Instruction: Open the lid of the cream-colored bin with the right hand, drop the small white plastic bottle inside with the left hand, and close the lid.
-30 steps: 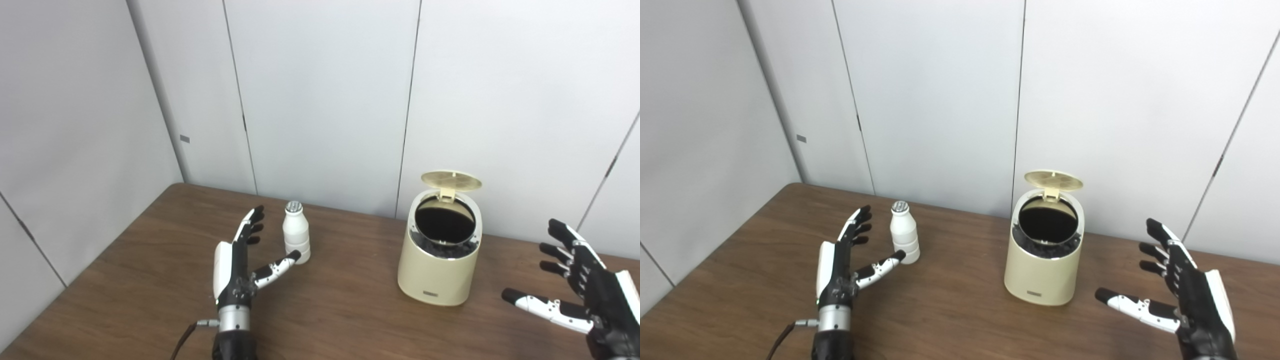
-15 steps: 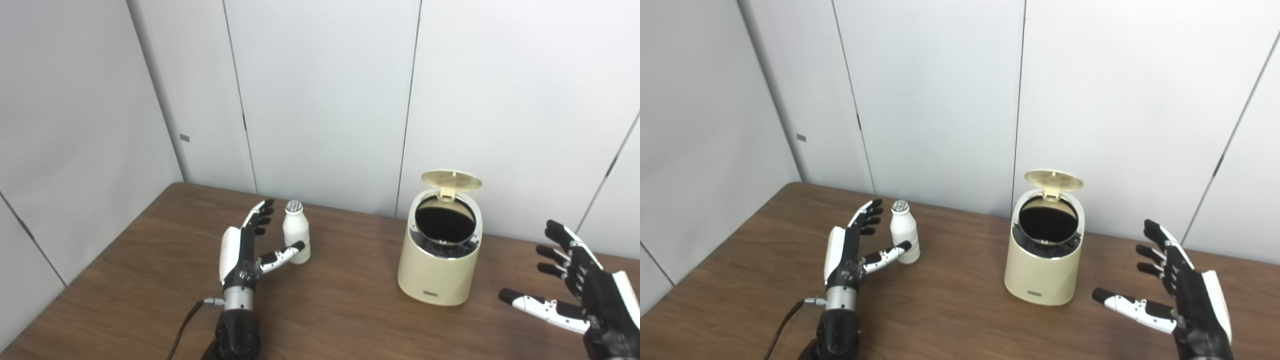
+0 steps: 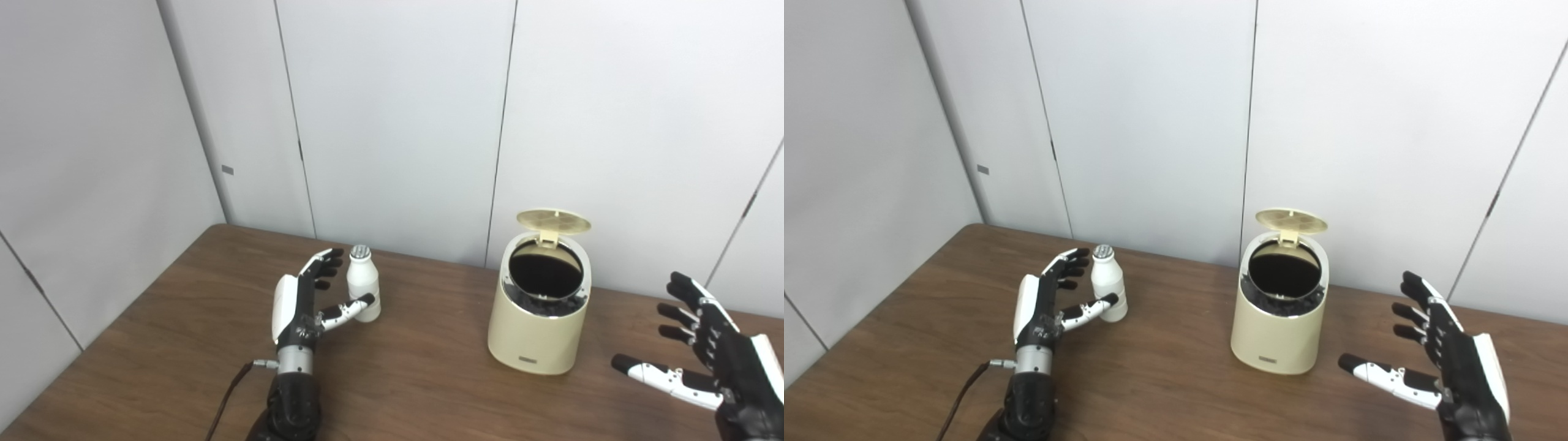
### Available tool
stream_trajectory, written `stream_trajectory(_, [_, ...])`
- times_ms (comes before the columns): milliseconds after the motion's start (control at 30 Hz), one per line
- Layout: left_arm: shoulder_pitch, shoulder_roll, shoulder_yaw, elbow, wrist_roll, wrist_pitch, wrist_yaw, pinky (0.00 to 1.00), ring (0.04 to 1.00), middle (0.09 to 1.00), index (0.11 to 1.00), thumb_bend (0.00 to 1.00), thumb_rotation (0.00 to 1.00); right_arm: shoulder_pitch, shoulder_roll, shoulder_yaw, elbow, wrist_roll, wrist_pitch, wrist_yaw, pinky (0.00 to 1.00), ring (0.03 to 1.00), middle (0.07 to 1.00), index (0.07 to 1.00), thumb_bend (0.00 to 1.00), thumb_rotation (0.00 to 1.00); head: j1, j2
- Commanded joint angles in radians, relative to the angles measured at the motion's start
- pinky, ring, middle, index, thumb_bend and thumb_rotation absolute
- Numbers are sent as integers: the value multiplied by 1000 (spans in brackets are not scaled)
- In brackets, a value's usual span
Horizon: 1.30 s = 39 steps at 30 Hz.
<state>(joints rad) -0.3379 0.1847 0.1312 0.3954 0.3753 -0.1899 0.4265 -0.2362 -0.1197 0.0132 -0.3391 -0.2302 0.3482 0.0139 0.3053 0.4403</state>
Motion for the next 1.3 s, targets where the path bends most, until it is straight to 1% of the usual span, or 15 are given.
stream_trajectory(0, [1,-4,-7,22,-10,-1,6,617,709,745,785,798,121,-23,-3,-2,-28,-3,-23,-3,737,826,897,897,714,0,0,1])
stream_trajectory(133, [6,-8,-9,27,-31,-8,-1,593,717,751,788,793,109,-22,-1,-2,-24,-4,-25,-6,729,817,891,893,720,0,0,1])
stream_trajectory(167, [8,-9,-10,25,-37,-8,-5,591,720,752,789,790,104,-23,0,-2,-26,-6,-21,-6,729,816,891,894,722,0,-2,8])
stream_trajectory(267, [13,-11,-12,19,-47,-2,-13,585,712,752,791,786,103,-24,-2,-2,-24,-5,-25,-6,724,816,892,891,726,0,-1,10])
stream_trajectory(367, [20,-13,-16,11,-49,15,-22,557,667,744,789,790,99,-24,-2,-4,-22,-3,-28,-7,718,815,889,889,727,0,-3,12])
stream_trajectory(500, [27,-12,-28,10,-48,24,-32,553,665,750,795,791,107,-25,-4,-5,-21,-8,-29,-9,730,816,891,891,730,0,-4,14])
stream_trajectory(567, [29,-11,-32,12,-46,29,-36,558,672,750,795,789,112,-25,-4,-6,-23,-5,-27,-8,730,815,893,891,730,0,-4,18])
stream_trajectory(633, [31,-12,-37,14,-46,37,-40,566,676,748,789,799,115,-26,-5,-5,-23,-10,-31,-9,709,805,887,885,737,0,-6,19])
stream_trajectory(700, [31,-12,-42,21,-55,31,-49,561,673,748,787,803,120,-27,-8,-4,-22,-12,-37,-8,692,796,881,881,739,0,-7,20])
stream_trajectory(800, [32,-12,-46,28,-61,24,-58,579,685,752,782,804,119,-28,-9,-5,-20,-12,-47,-9,690,794,879,878,741,0,-10,23])
stream_trajectory(967, [30,-15,-49,37,-71,24,-69,569,684,753,779,811,116,-28,-9,-5,-20,-12,-51,-9,686,791,880,876,734,0,-13,25])
stream_trajectory(1167, [22,-15,-49,56,-62,20,-63,579,693,759,780,793,111,-28,-7,-3,-24,-11,-50,-8,679,785,879,872,734,0,-14,26])
stream_trajectory(1267, [12,-17,-46,73,-72,12,-65,584,699,761,776,788,88,-27,-5,-4,-28,-11,-47,-8,674,782,877,869,733,0,-17,28])
